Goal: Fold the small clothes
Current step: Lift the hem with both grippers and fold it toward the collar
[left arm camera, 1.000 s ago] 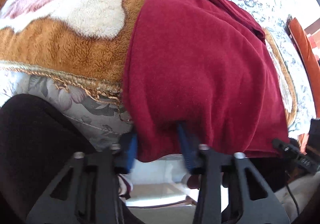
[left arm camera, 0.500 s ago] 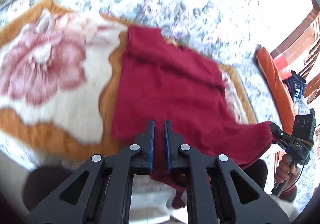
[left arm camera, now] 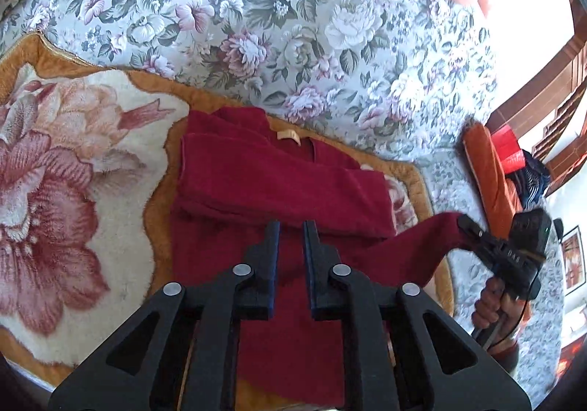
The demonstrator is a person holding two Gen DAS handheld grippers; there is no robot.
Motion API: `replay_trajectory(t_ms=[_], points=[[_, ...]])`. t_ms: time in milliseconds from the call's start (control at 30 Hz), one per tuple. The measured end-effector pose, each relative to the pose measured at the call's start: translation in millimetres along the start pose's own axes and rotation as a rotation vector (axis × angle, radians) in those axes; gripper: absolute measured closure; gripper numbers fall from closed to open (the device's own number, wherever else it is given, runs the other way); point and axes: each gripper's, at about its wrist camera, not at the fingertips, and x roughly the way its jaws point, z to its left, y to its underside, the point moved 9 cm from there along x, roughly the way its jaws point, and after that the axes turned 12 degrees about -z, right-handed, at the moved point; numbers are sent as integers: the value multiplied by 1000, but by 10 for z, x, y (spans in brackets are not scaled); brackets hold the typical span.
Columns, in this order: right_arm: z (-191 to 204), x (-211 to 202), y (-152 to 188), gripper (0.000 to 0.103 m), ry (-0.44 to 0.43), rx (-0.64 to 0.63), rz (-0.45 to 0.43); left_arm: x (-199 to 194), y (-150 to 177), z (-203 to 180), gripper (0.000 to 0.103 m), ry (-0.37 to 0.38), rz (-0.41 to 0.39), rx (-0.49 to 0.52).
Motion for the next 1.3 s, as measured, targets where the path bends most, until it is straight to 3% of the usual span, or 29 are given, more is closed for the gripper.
replay_trajectory(t_ms=[33,100,167,333,433,767,967,1033,1100,1300], points=[[-10,42,24,94,10,-20,9,-7,106,-4,76,-5,16,18],[-35,80,68,94,12,-27,14,-27,367,14,41,3,51,9],[-56,90,112,94,9,-24,15,-32,671,63,32,22,104,-58],[-98,45,186,94,15,7,17,-11,1547,102,32,34,265,-241],[-96,-6,187,94,8,7,12,-13,1866,-91,32,70,284,-297],[-94,-200,181,94,-13,37,-3,253,2188,-370,32,130,289,-527],[-135,-223,197,94,-13,65,-11,365,2132,-421,31,117,253,-542],[-142,-228,202,94,-9,66,-14,340,2047,-509,38,150,229,-510],[-130,-245,196,94,-10,66,-17,294,1906,-635,86,170,211,-425],[1,-260,68,94,-26,26,-24,32,996,-706,93,220,44,-323]])
